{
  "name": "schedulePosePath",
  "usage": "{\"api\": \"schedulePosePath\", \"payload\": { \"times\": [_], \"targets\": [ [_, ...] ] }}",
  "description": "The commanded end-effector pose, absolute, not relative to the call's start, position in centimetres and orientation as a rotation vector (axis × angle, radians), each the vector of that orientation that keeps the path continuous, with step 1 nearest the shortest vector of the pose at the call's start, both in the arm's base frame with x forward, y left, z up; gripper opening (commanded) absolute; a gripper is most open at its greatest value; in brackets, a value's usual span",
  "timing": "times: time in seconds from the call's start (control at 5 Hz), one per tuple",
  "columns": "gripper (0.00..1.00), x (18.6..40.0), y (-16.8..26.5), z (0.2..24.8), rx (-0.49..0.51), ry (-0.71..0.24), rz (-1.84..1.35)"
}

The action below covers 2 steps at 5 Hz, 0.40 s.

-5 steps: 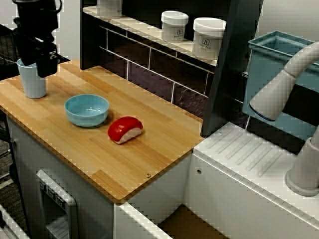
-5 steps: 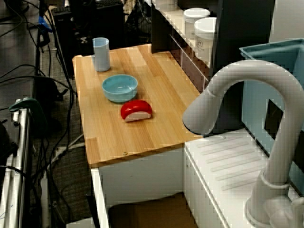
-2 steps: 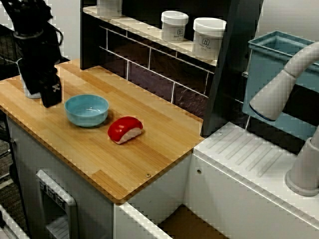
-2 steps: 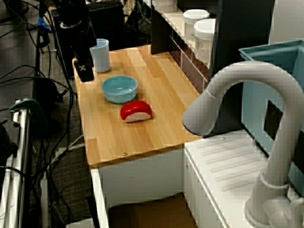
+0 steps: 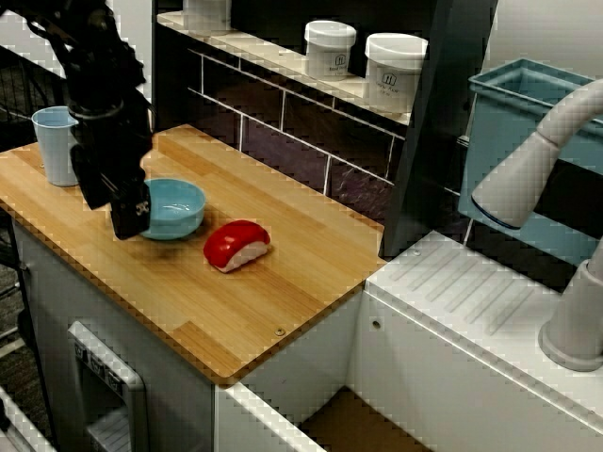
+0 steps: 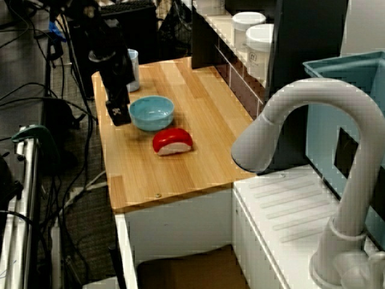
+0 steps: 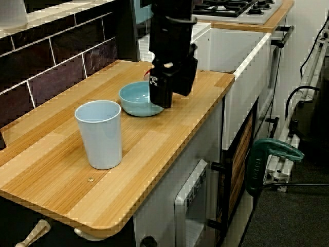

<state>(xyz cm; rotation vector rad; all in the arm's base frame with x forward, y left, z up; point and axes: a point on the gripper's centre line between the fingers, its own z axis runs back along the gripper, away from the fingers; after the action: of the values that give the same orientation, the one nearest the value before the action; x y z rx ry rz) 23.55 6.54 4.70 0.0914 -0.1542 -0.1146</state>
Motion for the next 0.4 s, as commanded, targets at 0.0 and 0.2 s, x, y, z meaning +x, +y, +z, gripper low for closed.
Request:
{"api": "schedulePosePath", "payload": {
  "times": [0.0, 0.2],
  "targets": [
    [1.00, 24.34, 6.64, 4.26, 0.095, -0.146, -0.108],
    [1.00, 25.26, 6.74, 3.71, 0.099, -0.130, -0.093]
  ]
}}
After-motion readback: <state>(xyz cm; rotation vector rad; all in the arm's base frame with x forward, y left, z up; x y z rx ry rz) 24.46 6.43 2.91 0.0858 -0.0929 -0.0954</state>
